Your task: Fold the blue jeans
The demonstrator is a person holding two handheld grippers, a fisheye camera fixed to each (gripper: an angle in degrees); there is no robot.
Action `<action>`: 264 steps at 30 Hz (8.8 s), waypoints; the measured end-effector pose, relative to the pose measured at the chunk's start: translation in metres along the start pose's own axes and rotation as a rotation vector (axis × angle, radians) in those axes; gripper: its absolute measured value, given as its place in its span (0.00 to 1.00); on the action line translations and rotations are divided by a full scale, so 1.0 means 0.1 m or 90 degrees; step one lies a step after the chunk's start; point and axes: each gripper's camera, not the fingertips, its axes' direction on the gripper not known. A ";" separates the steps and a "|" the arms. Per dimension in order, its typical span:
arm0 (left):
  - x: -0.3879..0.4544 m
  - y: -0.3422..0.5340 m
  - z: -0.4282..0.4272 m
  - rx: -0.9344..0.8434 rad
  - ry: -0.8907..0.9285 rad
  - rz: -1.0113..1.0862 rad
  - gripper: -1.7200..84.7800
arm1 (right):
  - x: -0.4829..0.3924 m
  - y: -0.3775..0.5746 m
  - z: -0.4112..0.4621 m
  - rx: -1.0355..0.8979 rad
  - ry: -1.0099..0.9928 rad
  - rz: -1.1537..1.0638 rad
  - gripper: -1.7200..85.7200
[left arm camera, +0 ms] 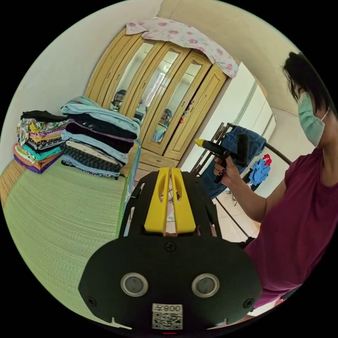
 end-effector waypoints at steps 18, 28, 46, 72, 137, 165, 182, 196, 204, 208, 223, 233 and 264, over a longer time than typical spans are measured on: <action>4.65 -2.01 2.66 -0.124 0.316 0.412 0.17 | -0.23 1.20 -4.46 0.310 0.389 0.204 0.08; 5.94 -2.77 3.58 -0.124 0.260 0.393 0.11 | -0.48 1.26 -5.14 0.329 0.428 0.220 0.08; 5.70 -3.94 3.17 0.002 0.295 0.310 0.04 | -1.19 0.34 -5.19 0.400 0.426 0.151 0.02; 5.04 -4.59 3.59 0.003 0.336 0.210 0.04 | -2.00 -0.66 -5.60 0.455 0.585 0.197 0.02; 3.89 -5.04 4.58 -0.080 0.343 0.156 0.04 | -1.66 -1.17 -5.19 0.358 0.557 0.061 0.02; 3.00 -5.29 4.14 -0.010 0.424 0.048 0.04 | -0.30 -1.95 -5.50 0.413 0.481 0.241 0.02; 1.71 -5.60 2.67 0.177 0.368 -0.006 0.04 | 0.36 -2.75 -4.73 0.312 0.581 0.082 0.02; 0.92 -5.04 2.24 0.110 0.309 -0.021 0.04 | 2.02 -3.74 -3.54 -0.091 0.566 0.267 0.02; 0.76 -4.79 1.91 0.092 0.332 -0.021 0.04 | 2.55 -4.04 -2.82 -0.264 0.694 0.244 0.02; 0.78 -4.68 1.80 0.084 0.354 -0.019 0.04 | 2.66 -4.19 -2.78 -0.284 0.757 0.203 0.02; 0.99 -4.33 1.31 0.070 0.388 -0.017 0.04 | 3.95 -3.15 -4.99 -0.196 0.862 0.502 0.02; 0.99 -3.88 0.53 0.097 0.324 -0.071 0.04 | 2.23 -3.87 -3.90 0.213 0.285 0.029 0.02; 1.58 -0.97 -4.05 0.129 0.149 -0.033 0.04 | 2.87 -0.68 -0.17 0.158 -0.236 0.419 0.02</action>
